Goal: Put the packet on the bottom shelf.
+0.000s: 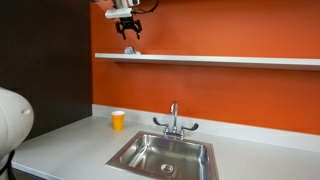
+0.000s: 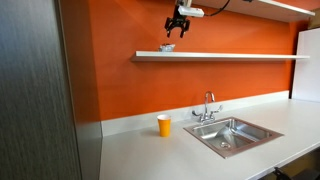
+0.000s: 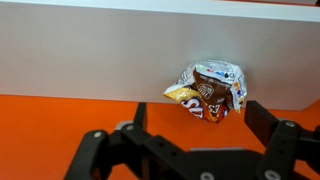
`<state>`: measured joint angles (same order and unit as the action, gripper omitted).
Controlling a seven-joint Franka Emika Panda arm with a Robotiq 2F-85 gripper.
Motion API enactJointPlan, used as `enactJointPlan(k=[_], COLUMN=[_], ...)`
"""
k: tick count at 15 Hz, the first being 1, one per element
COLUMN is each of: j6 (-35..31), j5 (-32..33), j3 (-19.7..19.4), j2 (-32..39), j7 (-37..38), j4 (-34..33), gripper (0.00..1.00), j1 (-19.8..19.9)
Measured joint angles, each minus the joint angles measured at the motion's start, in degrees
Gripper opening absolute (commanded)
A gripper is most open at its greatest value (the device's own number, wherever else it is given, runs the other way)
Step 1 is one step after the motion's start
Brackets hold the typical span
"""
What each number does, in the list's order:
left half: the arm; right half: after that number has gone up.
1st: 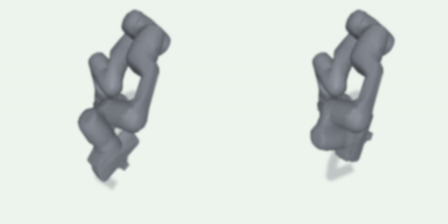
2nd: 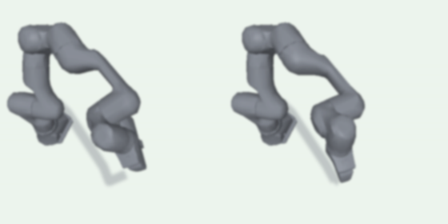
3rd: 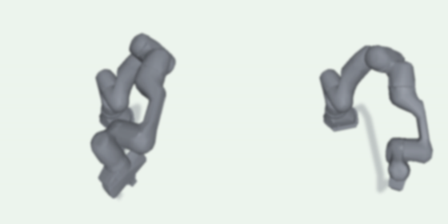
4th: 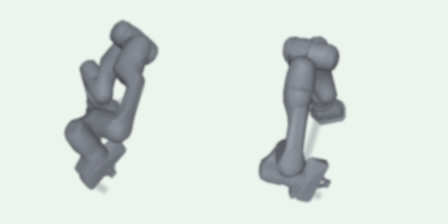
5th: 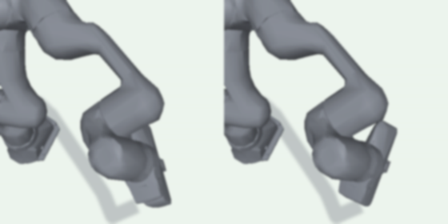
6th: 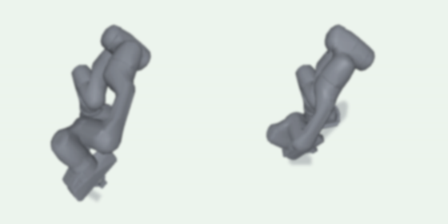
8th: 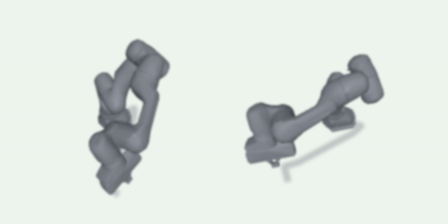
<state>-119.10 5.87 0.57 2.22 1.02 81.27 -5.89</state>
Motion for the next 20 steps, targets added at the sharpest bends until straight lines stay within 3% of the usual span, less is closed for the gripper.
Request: enactJointPlan(k=[5,14,20], j6=[1.0,17.8,21.1], j5=[0.0,-3.9,-6.4], j3=[0.1,1.2,-1.0], j2=[-8.0,-27.1,-36.0], j7=[0.2,0.2,0.0], j4=[7.4,25.6,40.3], gripper=[1.0,1.0,1.0], j1=[0.0,0.0,0.5])
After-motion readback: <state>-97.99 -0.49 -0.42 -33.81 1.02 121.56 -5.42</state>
